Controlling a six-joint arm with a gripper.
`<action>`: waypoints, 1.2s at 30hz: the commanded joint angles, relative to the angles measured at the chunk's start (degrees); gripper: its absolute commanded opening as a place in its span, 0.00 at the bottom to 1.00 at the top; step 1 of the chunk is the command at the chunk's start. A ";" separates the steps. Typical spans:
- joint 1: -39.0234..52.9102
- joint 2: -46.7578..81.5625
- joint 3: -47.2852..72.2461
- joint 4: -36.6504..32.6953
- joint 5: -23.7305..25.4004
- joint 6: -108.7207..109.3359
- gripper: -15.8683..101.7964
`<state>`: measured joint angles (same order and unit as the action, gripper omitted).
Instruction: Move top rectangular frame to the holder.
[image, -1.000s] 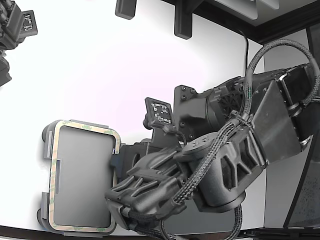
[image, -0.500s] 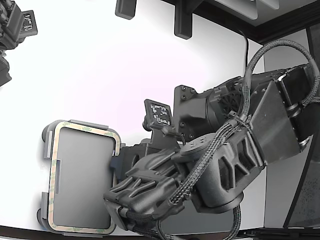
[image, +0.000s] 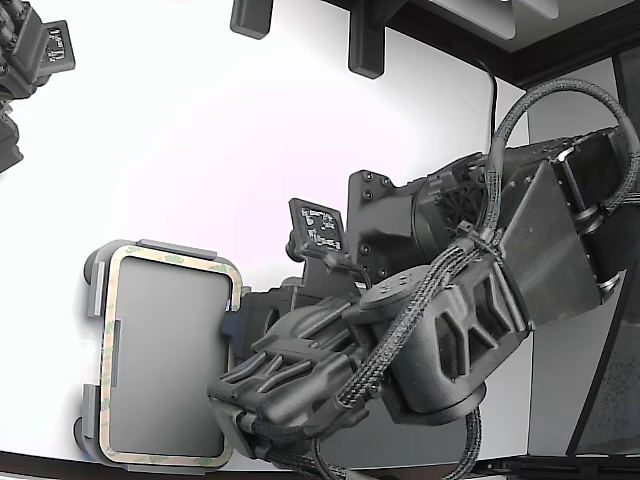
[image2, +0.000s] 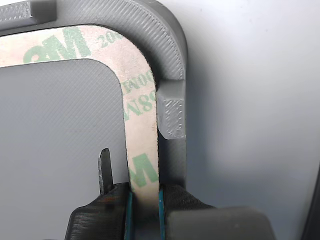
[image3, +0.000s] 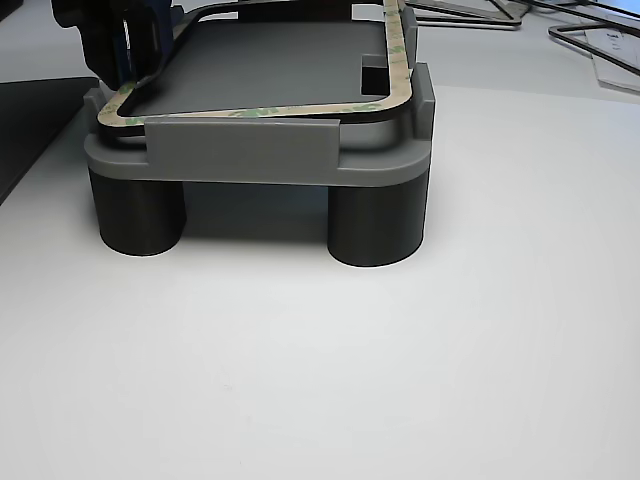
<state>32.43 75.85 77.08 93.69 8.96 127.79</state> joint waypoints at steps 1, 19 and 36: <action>-0.70 1.67 -0.79 0.09 0.44 -0.26 0.15; -0.18 9.49 -11.16 -1.85 24.96 -44.03 0.98; -22.24 76.38 50.98 -36.21 11.69 -115.31 0.98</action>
<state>14.41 135.70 115.58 59.50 26.28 26.37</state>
